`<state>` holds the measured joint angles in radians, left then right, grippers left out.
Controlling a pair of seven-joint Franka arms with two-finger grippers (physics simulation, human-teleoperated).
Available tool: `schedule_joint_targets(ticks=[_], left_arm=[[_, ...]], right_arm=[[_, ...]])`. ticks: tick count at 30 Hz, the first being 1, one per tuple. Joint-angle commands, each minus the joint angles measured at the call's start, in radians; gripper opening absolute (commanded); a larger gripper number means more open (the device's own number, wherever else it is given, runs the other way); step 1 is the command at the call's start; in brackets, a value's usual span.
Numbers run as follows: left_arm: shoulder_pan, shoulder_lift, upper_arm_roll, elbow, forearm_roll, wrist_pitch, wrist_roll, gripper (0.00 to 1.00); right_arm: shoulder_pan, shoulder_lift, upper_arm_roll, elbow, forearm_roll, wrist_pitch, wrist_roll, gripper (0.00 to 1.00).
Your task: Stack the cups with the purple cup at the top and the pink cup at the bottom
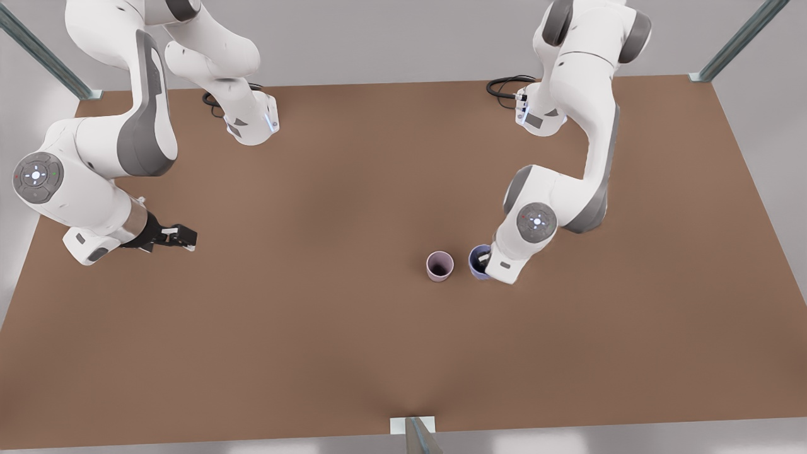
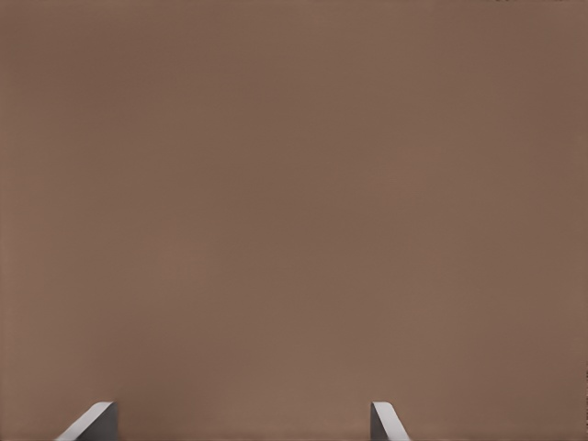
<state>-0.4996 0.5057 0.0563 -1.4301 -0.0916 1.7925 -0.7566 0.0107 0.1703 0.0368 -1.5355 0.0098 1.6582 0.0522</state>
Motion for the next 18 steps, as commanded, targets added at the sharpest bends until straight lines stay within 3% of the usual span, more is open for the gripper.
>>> schedule_joint_targets(ticks=[1,6,18], left_arm=[[0.001,0.007,-0.012,0.014,-0.086,-0.008,-0.026,0.21],[0.001,0.112,-0.065,0.163,-0.126,-0.004,-0.197,0.21],[-0.019,0.114,-0.065,0.114,-0.151,0.053,-0.23,0.21]], right_arm=[[0.0,0.0,0.0,0.0,0.001,0.0,0.0,1.0],[-0.003,0.0,0.0,-0.002,0.001,0.0,0.0,1.0],[-0.006,0.0,0.0,-0.002,0.001,-0.009,0.0,1.0]])
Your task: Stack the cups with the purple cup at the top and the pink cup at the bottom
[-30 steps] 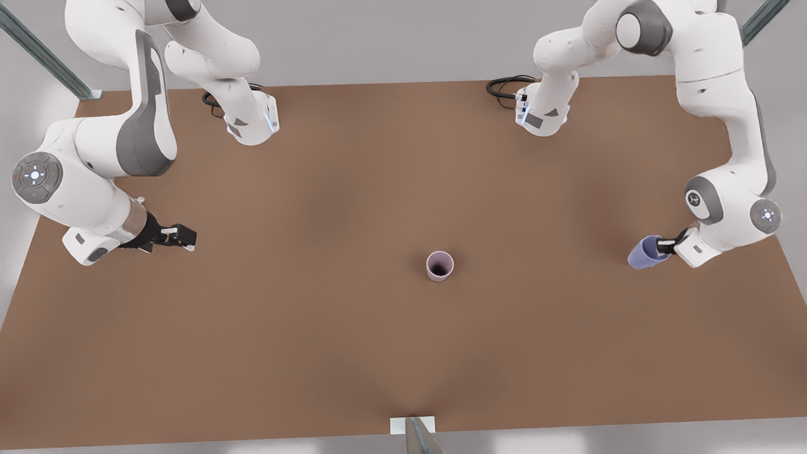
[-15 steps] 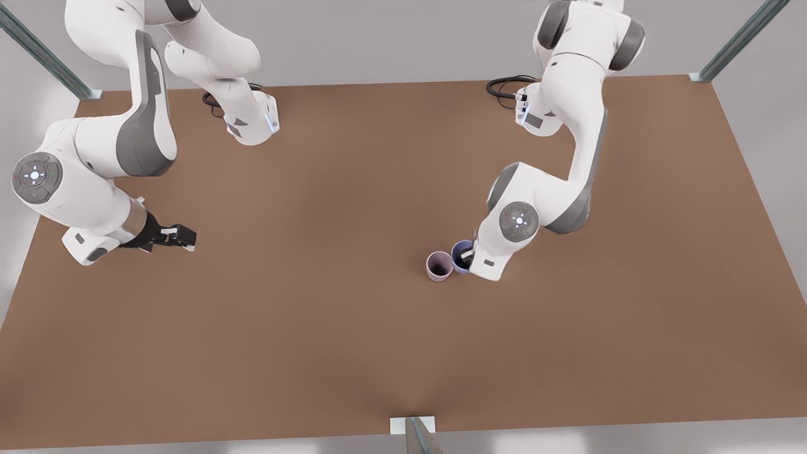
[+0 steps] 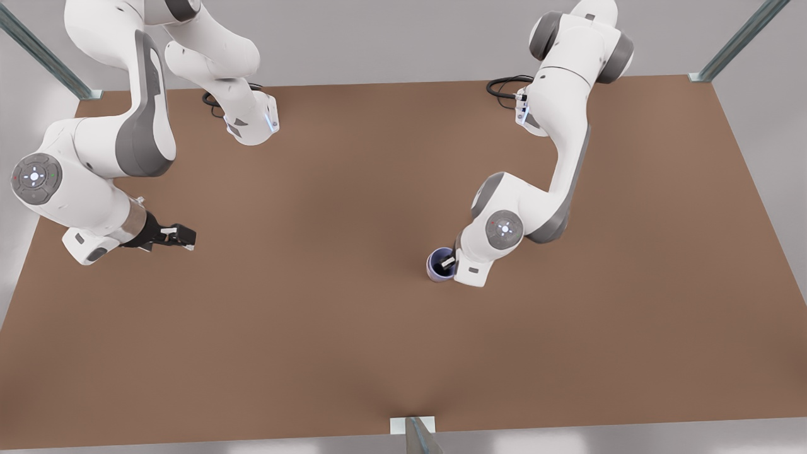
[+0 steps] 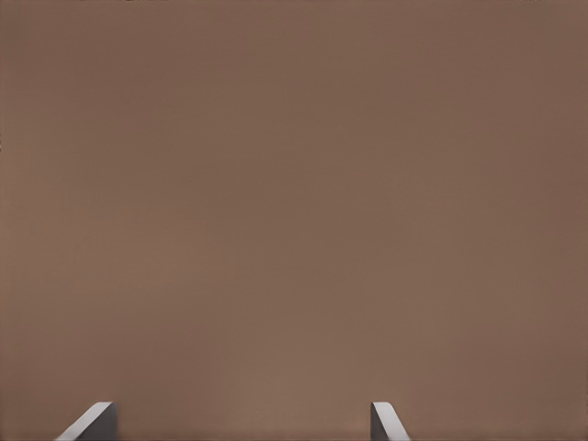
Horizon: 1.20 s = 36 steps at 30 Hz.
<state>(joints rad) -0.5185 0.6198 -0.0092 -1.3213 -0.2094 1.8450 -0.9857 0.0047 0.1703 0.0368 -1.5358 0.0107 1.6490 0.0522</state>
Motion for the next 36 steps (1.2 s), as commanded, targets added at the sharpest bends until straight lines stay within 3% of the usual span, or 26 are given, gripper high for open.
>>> schedule_joint_targets(ticks=[1,12,36], left_arm=[[0.0,0.001,0.0,-0.001,-0.033,0.003,0.002,0.21],[0.002,-0.043,0.0,-0.102,-0.025,0.053,0.028,0.21],[-0.002,-0.028,-0.006,-0.136,-0.036,0.085,0.027,0.21]], right_arm=[[0.0,0.0,0.0,-0.001,0.0,0.0,0.0,1.0],[-0.003,0.0,0.0,-0.001,0.002,0.0,-0.003,1.0],[-0.005,0.005,-0.003,-0.001,0.002,0.0,-0.012,1.0]])
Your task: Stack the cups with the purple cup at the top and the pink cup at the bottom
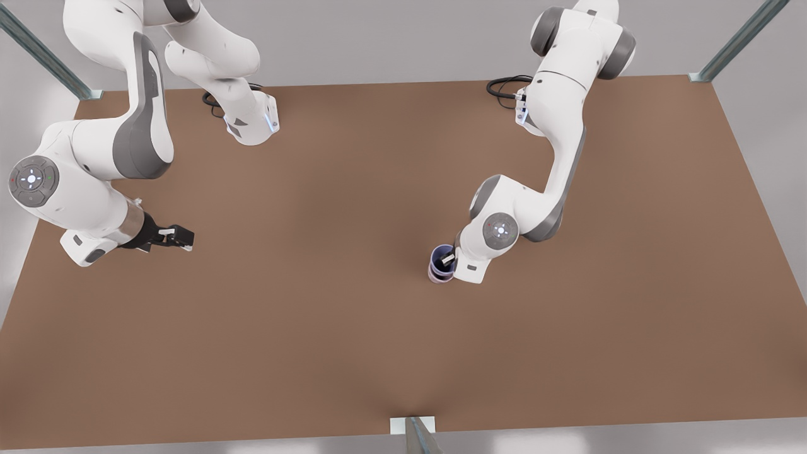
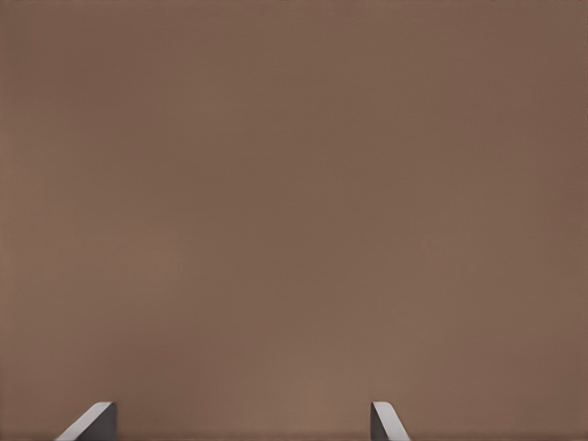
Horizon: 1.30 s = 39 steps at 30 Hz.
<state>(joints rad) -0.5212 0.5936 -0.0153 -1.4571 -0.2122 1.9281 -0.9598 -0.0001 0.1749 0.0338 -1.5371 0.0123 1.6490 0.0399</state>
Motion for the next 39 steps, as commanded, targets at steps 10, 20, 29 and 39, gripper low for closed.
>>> schedule_joint_targets(ticks=[10,20,29,39], left_arm=[[-0.005,0.009,0.0,0.0,-0.033,0.006,0.003,0.44],[-0.005,0.012,0.0,0.0,-0.033,0.006,0.001,0.54],[0.081,-0.254,0.055,0.007,-0.016,-0.267,0.237,1.0],[0.357,-0.368,0.057,-0.008,0.323,-0.405,0.928,1.0]], right_arm=[[-0.001,0.001,-0.002,0.002,0.002,0.0,0.0,1.0],[-0.001,0.001,-0.002,0.002,0.003,0.0,-0.002,1.0],[-0.001,0.001,-0.002,0.0,0.003,0.0,-0.002,1.0],[0.0,0.001,-0.003,0.0,0.0,0.002,0.02,1.0]])
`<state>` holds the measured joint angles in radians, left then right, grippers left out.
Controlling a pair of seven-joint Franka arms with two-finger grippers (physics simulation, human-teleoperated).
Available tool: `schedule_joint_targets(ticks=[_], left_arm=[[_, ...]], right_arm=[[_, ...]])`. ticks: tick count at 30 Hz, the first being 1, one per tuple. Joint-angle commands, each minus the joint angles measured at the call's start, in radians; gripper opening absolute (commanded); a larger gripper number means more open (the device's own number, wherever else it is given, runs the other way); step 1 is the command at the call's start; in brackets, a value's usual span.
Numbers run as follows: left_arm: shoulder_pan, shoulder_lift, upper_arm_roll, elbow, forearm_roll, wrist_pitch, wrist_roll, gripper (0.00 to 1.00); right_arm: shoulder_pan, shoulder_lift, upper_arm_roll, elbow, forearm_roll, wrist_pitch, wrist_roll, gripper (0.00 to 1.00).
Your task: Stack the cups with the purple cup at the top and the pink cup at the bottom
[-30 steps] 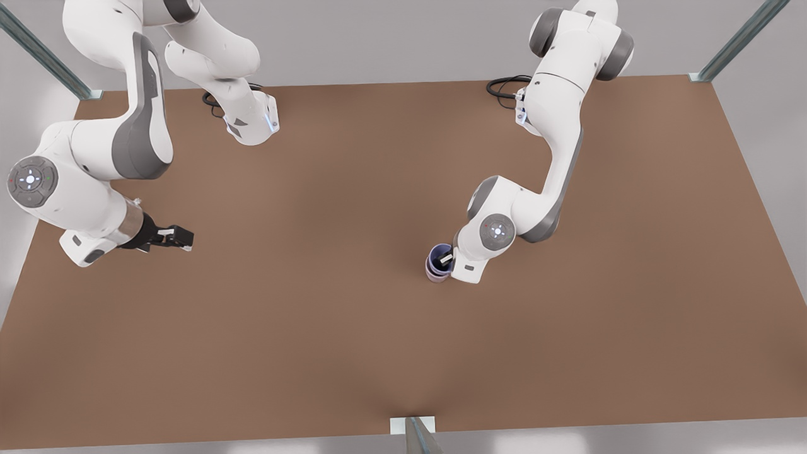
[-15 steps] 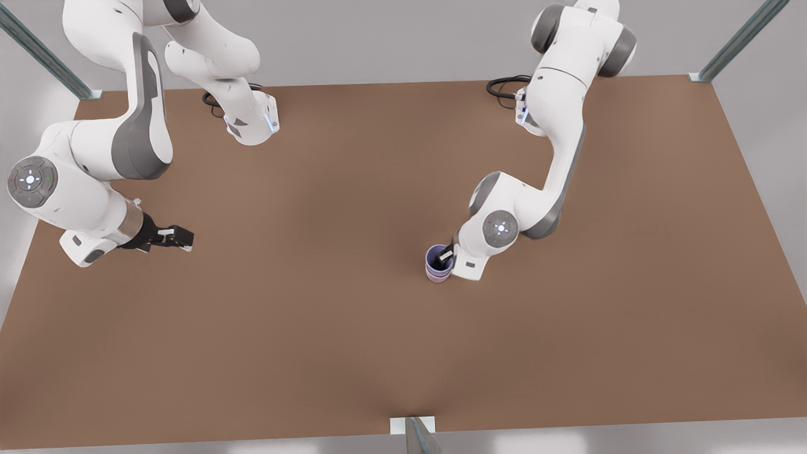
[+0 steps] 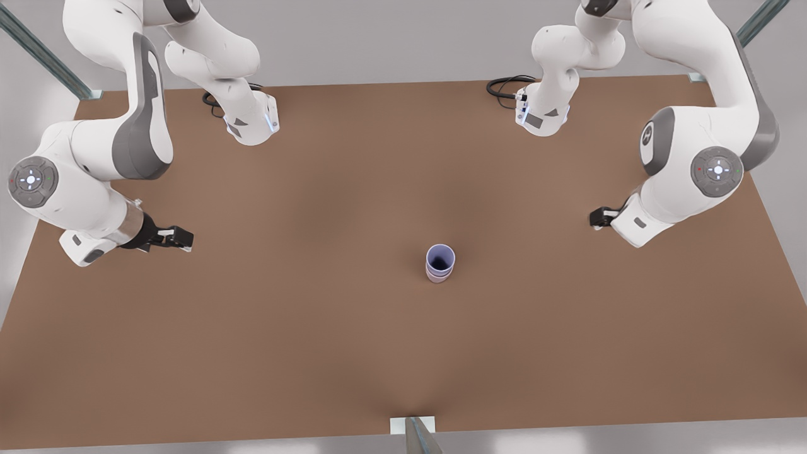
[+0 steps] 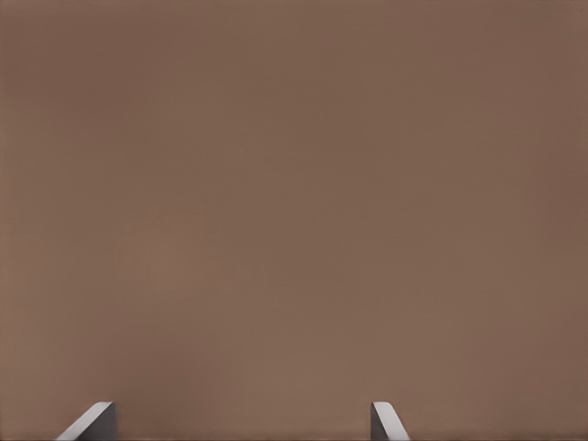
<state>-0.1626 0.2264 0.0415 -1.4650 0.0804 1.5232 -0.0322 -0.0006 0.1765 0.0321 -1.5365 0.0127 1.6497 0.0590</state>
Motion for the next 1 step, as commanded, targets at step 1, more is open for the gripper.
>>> schedule_joint_targets(ticks=[1], left_arm=[[-0.002,0.001,0.0,0.0,0.03,0.0,0.0,1.0]], right_arm=[[-0.001,0.0,0.0,0.001,0.0,0.001,-0.002,1.0]])
